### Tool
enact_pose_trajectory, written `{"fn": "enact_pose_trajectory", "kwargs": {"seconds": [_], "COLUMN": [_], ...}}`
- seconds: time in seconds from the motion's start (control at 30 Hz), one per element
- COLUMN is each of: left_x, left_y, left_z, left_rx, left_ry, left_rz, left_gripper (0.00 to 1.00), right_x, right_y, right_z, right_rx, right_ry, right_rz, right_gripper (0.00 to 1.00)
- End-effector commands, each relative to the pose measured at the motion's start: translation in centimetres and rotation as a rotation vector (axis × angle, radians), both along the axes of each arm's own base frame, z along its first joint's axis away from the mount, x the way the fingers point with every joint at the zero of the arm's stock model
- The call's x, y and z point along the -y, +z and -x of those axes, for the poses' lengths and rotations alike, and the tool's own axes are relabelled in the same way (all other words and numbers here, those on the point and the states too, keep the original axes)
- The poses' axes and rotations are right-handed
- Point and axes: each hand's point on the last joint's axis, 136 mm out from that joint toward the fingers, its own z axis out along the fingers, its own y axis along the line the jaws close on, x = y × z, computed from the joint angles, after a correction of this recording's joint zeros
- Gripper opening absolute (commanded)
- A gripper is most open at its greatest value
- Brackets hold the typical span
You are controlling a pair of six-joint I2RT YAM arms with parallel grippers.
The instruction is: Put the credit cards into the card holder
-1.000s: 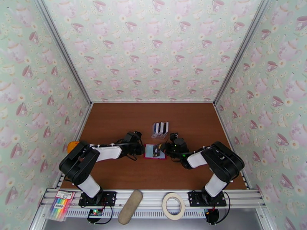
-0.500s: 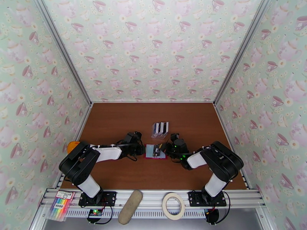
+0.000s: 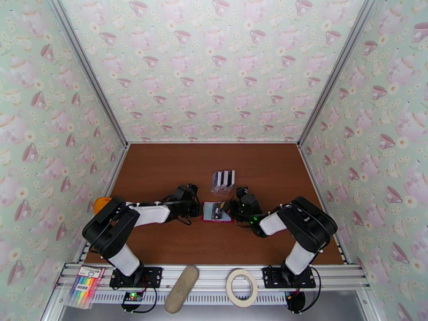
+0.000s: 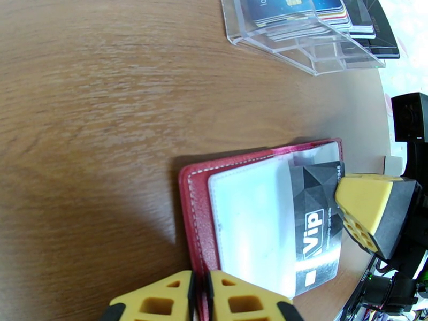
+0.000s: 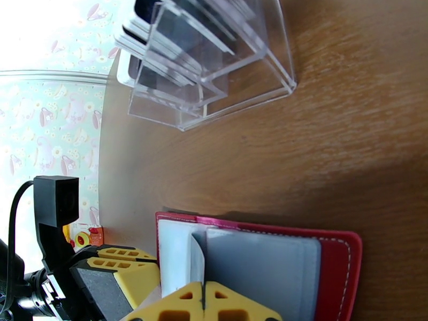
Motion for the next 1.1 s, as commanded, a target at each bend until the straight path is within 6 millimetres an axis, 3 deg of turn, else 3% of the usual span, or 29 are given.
{"fn": "enact_pose_trajectory", "kwargs": {"seconds": [0.0,0.3,0.67,1.07], "left_x": [-1.2,-1.2,-1.3,-1.1], "left_y": [-3.5,-3.8,-3.6,-3.9], "left_z": [3.8,3.9,3.3,2.0], "left_rx": [-0.153,-0.159,-0.155,-0.148], "left_ry": [-0.030,-0.030,-0.028,-0.041], "left_rz": [-0.078,-0.080,-0.095,-0.098], "left_gripper": [0.15,0.15,0.16,0.16], "right_x": [-0.7,-1.3,-0.4,1.0], "right_y": [-0.5,-0.8,0.0,0.8], "right_z": [0.1,-0.2,0.0,-0.5], "right_rx": [-0.016,-0.023,-0.010,-0.028], "right_ry": [0.023,0.045,0.049,0.036], "right_rz": [0.009,0.014,0.110,0.359], "right_gripper": [0.00,0.01,0.30,0.35]}}
